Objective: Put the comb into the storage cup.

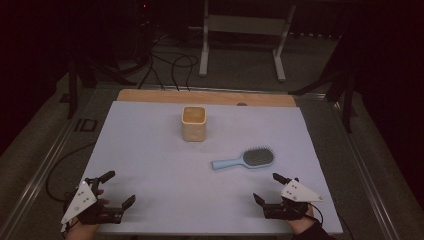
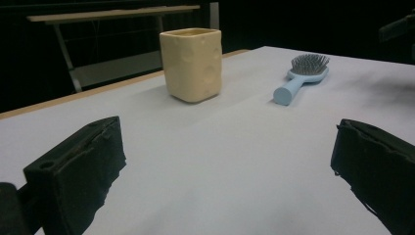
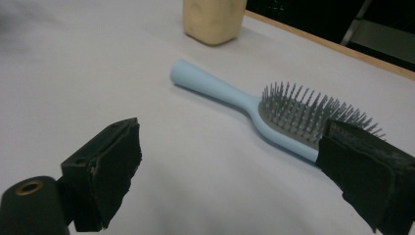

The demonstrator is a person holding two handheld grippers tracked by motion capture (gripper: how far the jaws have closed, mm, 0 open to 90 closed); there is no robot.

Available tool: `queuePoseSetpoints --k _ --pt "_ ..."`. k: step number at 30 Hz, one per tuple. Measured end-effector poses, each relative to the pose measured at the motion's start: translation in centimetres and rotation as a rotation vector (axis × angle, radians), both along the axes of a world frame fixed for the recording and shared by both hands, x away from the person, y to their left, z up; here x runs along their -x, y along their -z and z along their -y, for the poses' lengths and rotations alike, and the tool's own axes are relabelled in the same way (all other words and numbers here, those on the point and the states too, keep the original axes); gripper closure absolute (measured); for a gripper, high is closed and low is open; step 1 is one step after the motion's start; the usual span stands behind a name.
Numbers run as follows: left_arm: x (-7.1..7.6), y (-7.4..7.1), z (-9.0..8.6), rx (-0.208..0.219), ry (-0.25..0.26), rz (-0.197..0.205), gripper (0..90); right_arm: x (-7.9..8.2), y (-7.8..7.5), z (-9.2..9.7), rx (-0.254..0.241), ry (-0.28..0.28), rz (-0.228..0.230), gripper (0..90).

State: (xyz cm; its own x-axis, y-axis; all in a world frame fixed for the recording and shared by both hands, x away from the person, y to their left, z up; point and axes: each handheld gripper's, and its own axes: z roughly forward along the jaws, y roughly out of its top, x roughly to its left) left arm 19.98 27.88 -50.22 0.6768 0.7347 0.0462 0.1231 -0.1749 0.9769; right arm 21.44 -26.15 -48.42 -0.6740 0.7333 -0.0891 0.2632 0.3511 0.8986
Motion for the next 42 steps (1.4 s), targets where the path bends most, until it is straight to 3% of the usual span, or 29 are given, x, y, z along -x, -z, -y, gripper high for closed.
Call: queuePoseSetpoints --k 12,15,19,30,42 --pt "0.0 0.0 0.0 0.000 -0.001 0.001 0.0 0.7 -2.9 -0.1 0.003 0.007 0.038 8.9" --pt "0.0 0.0 0.1 -0.004 0.001 0.001 0.0 0.6 -4.0 -0.1 0.014 0.020 0.072 9.6" --pt "0.0 -0.1 0.0 -0.003 0.001 0.003 0.0 0.1 -5.1 -0.1 0.020 0.029 0.077 9.5" --pt "0.0 -0.1 0.0 -0.004 0.001 0.003 0.0 -1.6 -7.5 -0.7 0.004 -0.014 0.061 7.1" --pt "0.1 -0.1 0.1 -0.004 0.006 0.004 0.0 -3.7 -8.5 -2.7 0.003 -0.086 0.071 7.2"
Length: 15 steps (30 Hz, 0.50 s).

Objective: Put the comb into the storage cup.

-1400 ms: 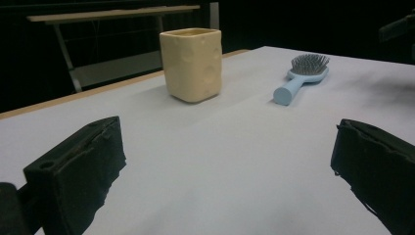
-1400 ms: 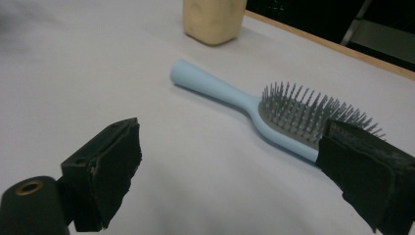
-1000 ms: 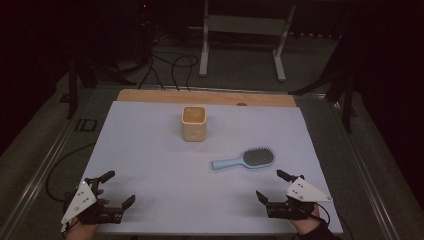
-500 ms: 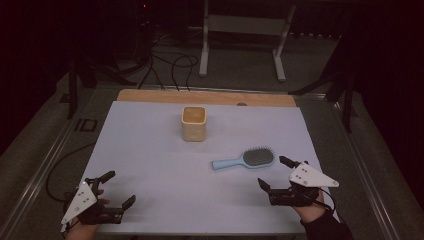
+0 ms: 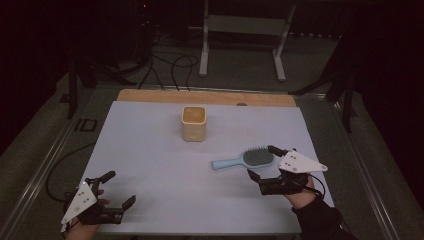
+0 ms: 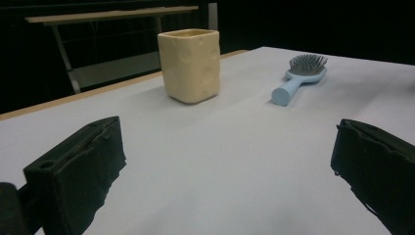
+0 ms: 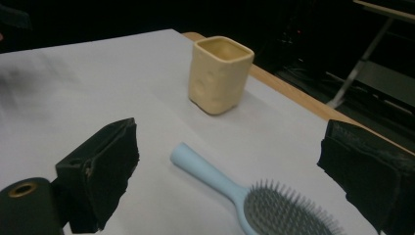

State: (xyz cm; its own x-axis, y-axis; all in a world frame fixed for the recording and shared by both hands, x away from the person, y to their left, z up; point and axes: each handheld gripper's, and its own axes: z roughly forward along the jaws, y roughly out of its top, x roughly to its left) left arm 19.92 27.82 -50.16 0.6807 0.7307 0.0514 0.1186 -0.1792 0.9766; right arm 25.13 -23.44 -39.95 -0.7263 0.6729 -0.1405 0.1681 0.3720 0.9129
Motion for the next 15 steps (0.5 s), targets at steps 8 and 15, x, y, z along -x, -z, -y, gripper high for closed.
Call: queuePoseSetpoints --k 8,15 --pt "0.0 0.0 0.0 0.005 0.002 -0.001 0.0 -2.3 0.8 -2.7 -0.004 -0.062 -0.037 7.5" --pt "0.0 0.0 0.0 0.007 0.003 0.000 0.0 -4.2 2.2 -4.8 0.000 -0.087 -0.076 8.2"
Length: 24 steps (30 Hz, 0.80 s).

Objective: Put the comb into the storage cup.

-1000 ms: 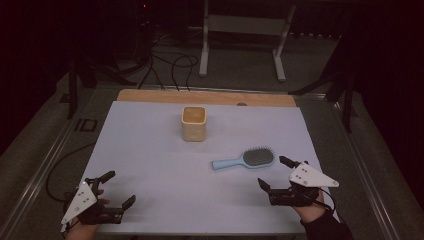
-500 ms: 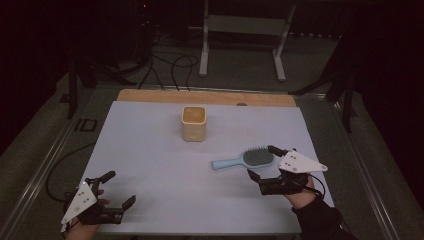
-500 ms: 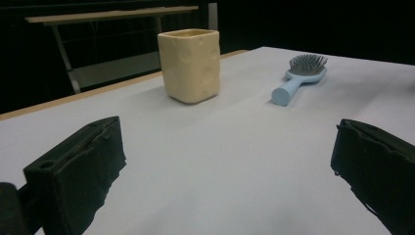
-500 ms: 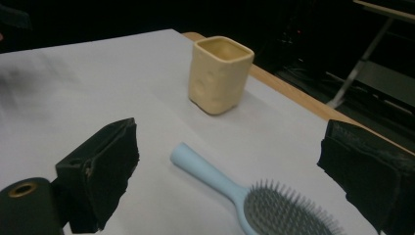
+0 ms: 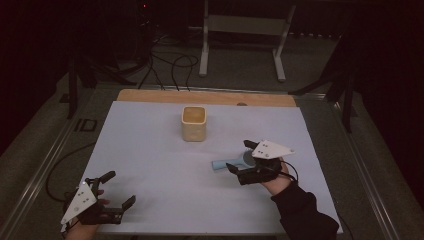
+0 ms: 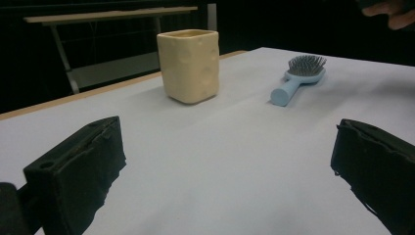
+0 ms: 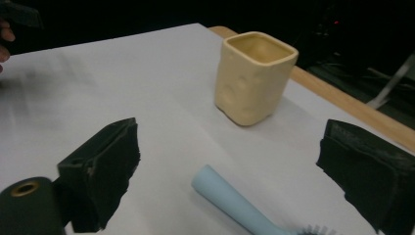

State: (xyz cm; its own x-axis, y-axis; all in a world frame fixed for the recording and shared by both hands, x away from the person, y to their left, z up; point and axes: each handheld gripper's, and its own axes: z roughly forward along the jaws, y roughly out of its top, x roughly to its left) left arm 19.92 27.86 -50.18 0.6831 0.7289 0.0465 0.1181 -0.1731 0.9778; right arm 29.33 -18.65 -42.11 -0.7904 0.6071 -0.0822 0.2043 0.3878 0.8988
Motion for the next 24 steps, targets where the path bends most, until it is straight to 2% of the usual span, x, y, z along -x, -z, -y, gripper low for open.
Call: queuePoseSetpoints --k 12,18,20,23,24 --pt "0.0 0.0 0.0 0.000 0.001 0.000 0.0 -2.5 1.9 -2.6 0.020 -0.032 -0.052 9.7" --pt "0.1 0.0 0.0 -0.002 0.001 0.000 0.0 -3.8 3.6 -3.9 0.068 0.001 -0.071 18.5" --pt "0.0 0.0 0.0 -0.003 0.002 0.000 0.0 -4.1 4.0 -4.2 0.078 0.021 -0.072 23.0" --pt "0.0 0.0 0.0 -0.004 0.003 0.001 0.0 -4.4 4.3 -4.6 0.099 0.034 -0.075 25.0" --pt "0.0 0.0 0.0 -0.003 0.003 0.001 0.0 -4.6 4.6 -4.8 0.101 0.045 -0.090 29.8"
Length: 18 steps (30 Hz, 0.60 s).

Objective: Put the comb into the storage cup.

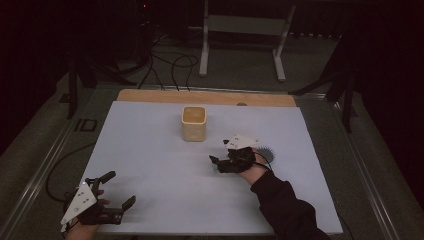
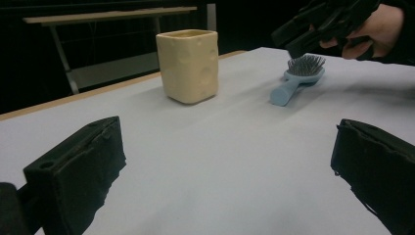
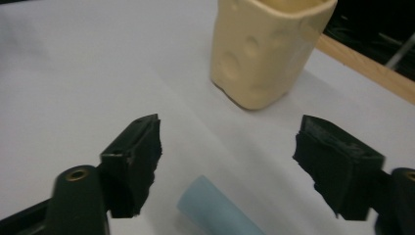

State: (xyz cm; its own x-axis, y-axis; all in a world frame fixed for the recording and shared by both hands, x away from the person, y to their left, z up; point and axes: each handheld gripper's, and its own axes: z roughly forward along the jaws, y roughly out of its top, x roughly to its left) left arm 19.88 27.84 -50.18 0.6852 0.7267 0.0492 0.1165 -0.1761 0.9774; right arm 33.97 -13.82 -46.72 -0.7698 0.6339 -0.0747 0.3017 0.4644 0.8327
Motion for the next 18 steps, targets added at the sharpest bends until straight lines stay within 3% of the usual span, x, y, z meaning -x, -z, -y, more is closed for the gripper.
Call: queuePoseSetpoints --k 18 --pt "0.0 0.0 0.0 -0.002 0.005 -0.005 0.0 -2.0 1.9 -1.4 0.101 0.044 -0.031 73.6"
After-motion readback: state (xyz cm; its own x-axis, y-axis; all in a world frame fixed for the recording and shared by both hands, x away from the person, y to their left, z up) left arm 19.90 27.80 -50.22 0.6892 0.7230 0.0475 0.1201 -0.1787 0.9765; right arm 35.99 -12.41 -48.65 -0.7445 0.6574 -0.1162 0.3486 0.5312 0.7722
